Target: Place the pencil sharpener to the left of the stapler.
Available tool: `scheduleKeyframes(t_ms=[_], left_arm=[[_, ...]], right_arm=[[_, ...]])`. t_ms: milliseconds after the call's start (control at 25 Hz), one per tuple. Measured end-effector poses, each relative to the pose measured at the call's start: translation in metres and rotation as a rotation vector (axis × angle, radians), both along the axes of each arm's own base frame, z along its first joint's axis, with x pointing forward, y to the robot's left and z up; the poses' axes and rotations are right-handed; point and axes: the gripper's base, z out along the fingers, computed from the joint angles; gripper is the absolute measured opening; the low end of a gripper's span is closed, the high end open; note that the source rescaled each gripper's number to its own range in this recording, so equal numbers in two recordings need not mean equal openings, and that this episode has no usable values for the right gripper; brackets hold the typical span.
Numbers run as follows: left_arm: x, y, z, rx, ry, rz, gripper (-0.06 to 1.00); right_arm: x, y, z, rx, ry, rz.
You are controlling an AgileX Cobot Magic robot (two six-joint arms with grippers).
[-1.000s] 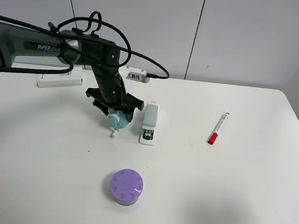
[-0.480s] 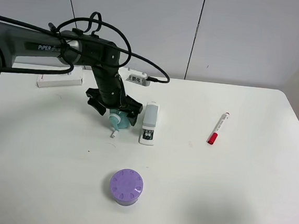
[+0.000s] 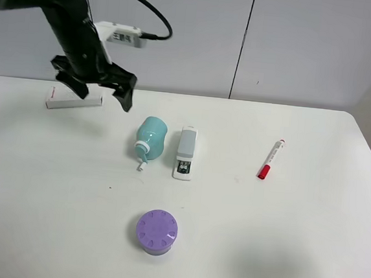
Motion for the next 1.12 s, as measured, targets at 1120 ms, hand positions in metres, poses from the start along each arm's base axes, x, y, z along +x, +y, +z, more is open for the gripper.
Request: scheduleKeyframes(t_ms=[1120], left_arm=[[-0.312,0.148,0.138,0.034,-0.790,0.419,0.99]], right_arm=[[0.000,0.000,0.000,0.000,0.000,0.000]])
